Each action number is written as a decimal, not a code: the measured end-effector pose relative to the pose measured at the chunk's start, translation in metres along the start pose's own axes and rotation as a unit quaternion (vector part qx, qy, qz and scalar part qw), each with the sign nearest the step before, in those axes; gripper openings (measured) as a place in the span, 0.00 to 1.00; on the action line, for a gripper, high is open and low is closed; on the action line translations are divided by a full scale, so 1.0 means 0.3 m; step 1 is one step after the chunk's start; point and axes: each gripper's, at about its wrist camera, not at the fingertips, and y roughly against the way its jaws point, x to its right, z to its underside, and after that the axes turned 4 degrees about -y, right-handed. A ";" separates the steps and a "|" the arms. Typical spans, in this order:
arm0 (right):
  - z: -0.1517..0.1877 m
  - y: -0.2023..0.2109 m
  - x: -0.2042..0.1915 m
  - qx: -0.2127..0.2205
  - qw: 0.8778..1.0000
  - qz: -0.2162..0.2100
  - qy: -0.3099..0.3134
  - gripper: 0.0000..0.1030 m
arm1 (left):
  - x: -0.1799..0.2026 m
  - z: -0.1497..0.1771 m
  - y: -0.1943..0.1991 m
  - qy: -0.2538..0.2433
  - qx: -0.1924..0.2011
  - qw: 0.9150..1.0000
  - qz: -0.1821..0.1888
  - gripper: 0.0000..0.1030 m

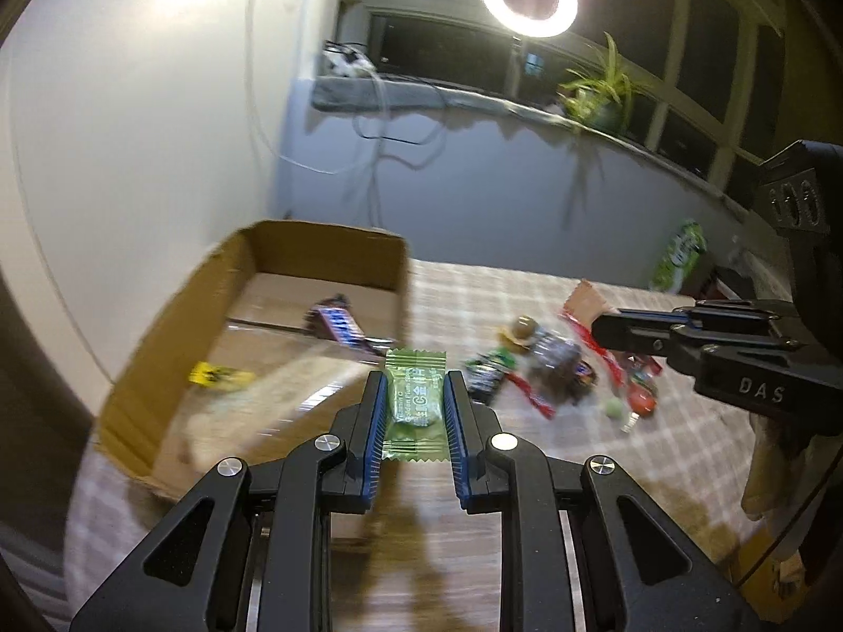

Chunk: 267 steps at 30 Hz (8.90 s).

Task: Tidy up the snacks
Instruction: 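Carry both candies into the box and open both grippers, then move both tools back toward the remaining snacks on the table, then grasp the red-edged chocolate bag with the right gripper while the left gripper grasps the brown snack bag, then carry both bags over the box and open both grippers, then move both tools back to the snacks on the table, then grasp the orange-and-blue jelly cup with the right gripper while the left gripper grasps the green candy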

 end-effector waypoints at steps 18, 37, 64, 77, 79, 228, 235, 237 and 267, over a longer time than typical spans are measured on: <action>-0.156 -0.222 -0.226 -0.029 0.997 -0.042 0.058 0.05 | -0.230 0.016 0.027 0.056 0.010 0.997 -0.055 0.19; -0.200 -0.335 -0.279 -0.051 0.995 -0.052 0.071 0.48 | -0.271 0.011 0.014 0.073 0.014 0.995 -0.067 0.51; -0.098 -0.045 0.025 0.001 1.000 0.007 0.015 0.77 | -0.114 -0.008 0.016 0.041 0.020 0.999 -0.021 0.51; 0.045 0.143 0.366 0.014 0.995 0.074 -0.064 0.77 | 0.086 -0.017 -0.074 -0.003 -0.002 0.999 0.034 0.51; 0.065 0.150 0.411 0.008 0.994 0.082 -0.076 0.77 | 0.119 -0.019 -0.091 -0.012 -0.007 0.999 0.042 0.51; -0.185 -0.178 0.011 -0.019 0.999 -0.034 -0.005 0.72 | -0.210 -0.017 0.027 0.068 0.045 0.996 -0.028 0.56; -0.077 -0.048 0.163 -0.016 1.000 -0.004 -0.026 0.72 | -0.092 -0.027 0.007 0.040 0.039 0.998 0.003 0.56; -0.045 -0.019 0.207 -0.017 0.999 0.009 -0.033 0.72 | -0.053 -0.028 -0.001 0.031 0.036 0.999 0.013 0.56; 0.268 -0.029 0.496 -0.092 0.993 0.063 -0.050 0.50 | 0.507 0.056 -0.341 -0.090 -0.102 0.979 0.153 0.29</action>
